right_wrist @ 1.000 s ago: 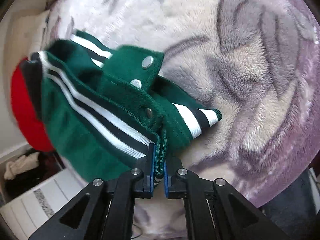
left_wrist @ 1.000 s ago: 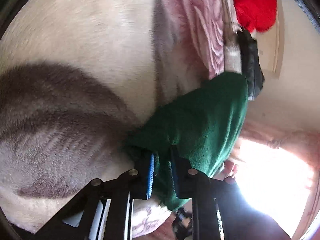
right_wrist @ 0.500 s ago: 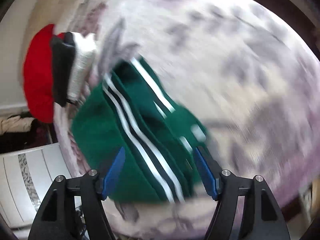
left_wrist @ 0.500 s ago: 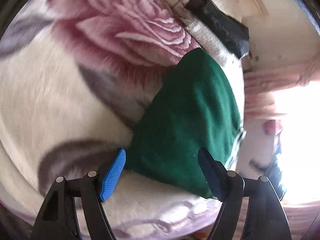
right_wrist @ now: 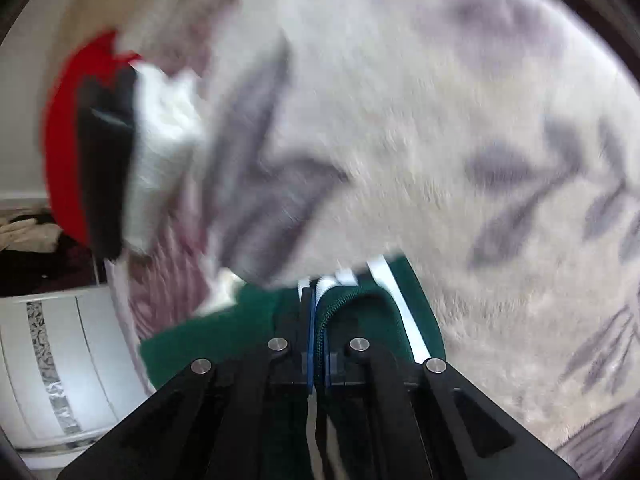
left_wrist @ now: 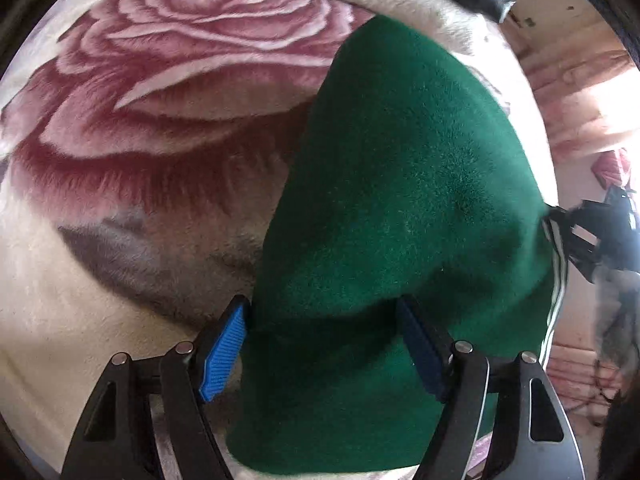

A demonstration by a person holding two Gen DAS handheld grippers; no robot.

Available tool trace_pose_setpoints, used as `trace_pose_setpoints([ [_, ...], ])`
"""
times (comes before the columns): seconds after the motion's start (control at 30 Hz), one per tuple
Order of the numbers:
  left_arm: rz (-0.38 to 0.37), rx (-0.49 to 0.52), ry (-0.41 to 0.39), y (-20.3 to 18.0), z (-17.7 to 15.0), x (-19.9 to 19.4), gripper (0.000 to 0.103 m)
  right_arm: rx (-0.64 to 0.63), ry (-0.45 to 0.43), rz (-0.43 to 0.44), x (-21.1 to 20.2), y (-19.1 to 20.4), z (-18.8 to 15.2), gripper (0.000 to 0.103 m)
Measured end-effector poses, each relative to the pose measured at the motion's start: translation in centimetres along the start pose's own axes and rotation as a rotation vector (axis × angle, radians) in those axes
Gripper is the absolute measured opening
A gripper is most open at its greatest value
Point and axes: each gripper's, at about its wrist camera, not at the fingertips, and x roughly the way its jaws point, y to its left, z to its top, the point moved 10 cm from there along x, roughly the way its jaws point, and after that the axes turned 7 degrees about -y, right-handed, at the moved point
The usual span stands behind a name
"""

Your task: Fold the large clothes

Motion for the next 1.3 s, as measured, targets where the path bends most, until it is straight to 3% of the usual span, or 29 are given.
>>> trace_pose_setpoints([
  [0.03, -0.010, -0.011, 0.000, 0.3, -0.2, -0.3, 0.073, 0.013, 0.046, 0.027, 0.0, 0.1, -0.5, 0.005],
  [0.17, -0.035, -0.056, 0.011, 1.1, -1.5, -1.4, 0.073, -0.046, 0.001, 0.030, -5.4, -0.8, -1.6, 0.061],
  [0.2, -0.035, -0.055, 0.015, 1.2, -1.9, -1.5, 0.073, -0.056, -0.012, 0.031, -7.1, -1.7, -2.9, 0.068],
  [0.37, -0.007, 0.020, 0.001, 0.6, -3.2, -2.1, 0.074, -0.001, 0.108, 0.148, -8.6, -4.2, -10.5, 0.068],
  [0.47, 0.013, 0.045, -0.002, 0.5, -3.2, -2.2, 0.073, -0.038, 0.096, 0.185, -6.6, -3.4, -12.7, 0.066],
  [0.53, 0.020, 0.049, 0.000, 0.6, -3.0, -2.2, 0.073, -0.065, 0.059, 0.150, -5.5, -3.3, -13.0, 0.001],
  [0.6, 0.019, 0.051, 0.004, 0.4, -3.0, -2.5, 0.073, 0.004, 0.021, 0.152, -5.7, -3.5, -12.7, 0.003],
  [0.77, 0.003, 0.100, -0.008, -0.5, -2.6, -2.9, 0.073, 0.069, -0.135, 0.103, -12.1, -5.9, -10.4, 0.002],
  [0.87, 0.016, 0.109, 0.008, -0.2, -2.9, -2.1, 0.073, 0.067, -0.068, -0.023, -9.9, -9.3, -11.7, 0.002],
  [0.97, 0.026, 0.104, 0.019, 0.2, -3.1, -1.4, 0.073, 0.045, 0.021, -0.091, -6.4, -10.4, -13.4, 0.003],
  [1.07, 0.036, 0.128, -0.001, 0.3, -2.8, -1.8, 0.073, 0.041, 0.023, -0.061, -6.7, -8.8, -13.0, 0.006],
  [1.13, 0.040, 0.146, -0.006, 0.3, -2.8, -1.9, 0.073, 0.088, 0.030, 0.003, -8.5, -8.1, -13.2, 0.031],
  [1.17, 0.038, 0.151, -0.006, 0.3, -2.9, -2.0, 0.073, 0.093, 0.031, 0.010, -9.2, -8.2, -13.2, 0.056],
  [1.2, 0.036, 0.153, -0.005, 0.3, -3.0, -1.9, 0.073, 0.086, 0.025, 0.022, -10.0, -8.2, -13.7, 0.066],
  [1.23, 0.032, 0.151, -0.005, 0.3, -3.0, -1.9, 0.073, 0.074, 0.032, 0.035, -10.4, -8.2, -14.2, 0.067],
  [1.3, 0.028, 0.138, -0.005, -0.6, -2.9, -1.7, 0.073, 0.037, 0.134, -0.003, -9.3, -8.5, -16.6, 0.068],
])
